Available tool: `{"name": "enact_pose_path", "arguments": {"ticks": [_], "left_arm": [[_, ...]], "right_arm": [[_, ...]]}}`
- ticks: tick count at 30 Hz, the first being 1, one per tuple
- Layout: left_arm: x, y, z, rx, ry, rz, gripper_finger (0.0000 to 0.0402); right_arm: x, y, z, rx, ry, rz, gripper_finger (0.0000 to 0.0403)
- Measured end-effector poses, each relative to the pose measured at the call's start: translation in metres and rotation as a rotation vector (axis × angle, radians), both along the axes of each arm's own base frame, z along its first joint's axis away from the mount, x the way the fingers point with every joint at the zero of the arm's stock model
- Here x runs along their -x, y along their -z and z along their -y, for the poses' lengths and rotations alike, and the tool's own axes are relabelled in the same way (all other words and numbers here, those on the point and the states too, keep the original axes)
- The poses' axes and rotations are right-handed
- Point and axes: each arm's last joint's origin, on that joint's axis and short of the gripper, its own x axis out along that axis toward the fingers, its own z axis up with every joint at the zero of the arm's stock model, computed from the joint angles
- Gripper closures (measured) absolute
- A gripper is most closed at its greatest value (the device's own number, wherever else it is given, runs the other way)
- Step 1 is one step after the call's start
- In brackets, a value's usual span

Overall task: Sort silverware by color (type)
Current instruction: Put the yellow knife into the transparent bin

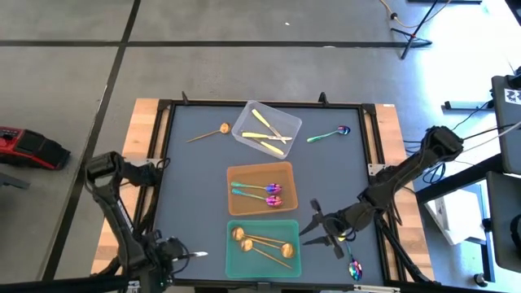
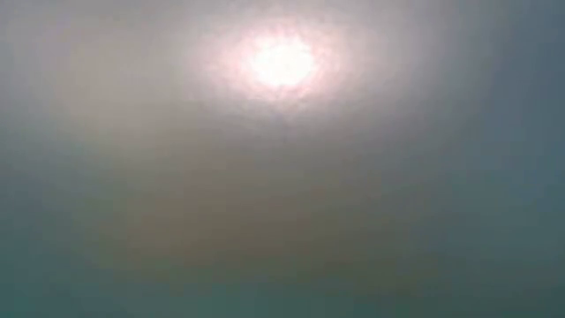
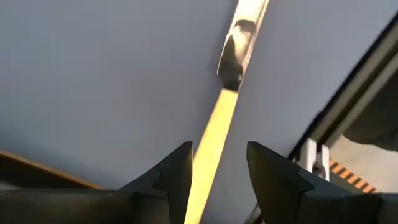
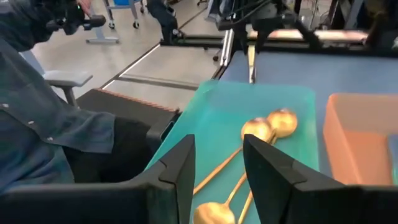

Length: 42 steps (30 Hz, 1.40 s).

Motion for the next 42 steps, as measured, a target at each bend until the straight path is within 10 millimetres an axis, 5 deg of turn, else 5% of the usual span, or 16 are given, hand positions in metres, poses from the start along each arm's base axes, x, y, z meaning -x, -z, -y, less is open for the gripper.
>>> {"name": "enact_pose_path", "arguments": {"ticks": [17, 25, 32, 42], "left_arm": [[0.005, 0.034, -0.009, 0.004, 0.010, -0.025, 0.0261], [0.000, 0.040, -0.017, 0.012, 0.011, -0.056, 0.0335], [-0.006, 0.028, -0.019, 0.001, 0.060, -0.015, 0.0360], [-0.010, -0.010, -0.030, -0.074, 0.075, 0.357, 0.0349]], "right_arm": [[-0.006, 0.016, -0.008, -0.049, 0.007, -0.058, 0.0276], [-0.005, 0.021, -0.008, -0.072, -0.005, -0.127, 0.0276], [-0.005, 0.022, -0.007, -0.059, 0.005, -0.141, 0.0276], [-0.005, 0.022, -0.007, -0.056, 0.003, -0.138, 0.0276]]}}
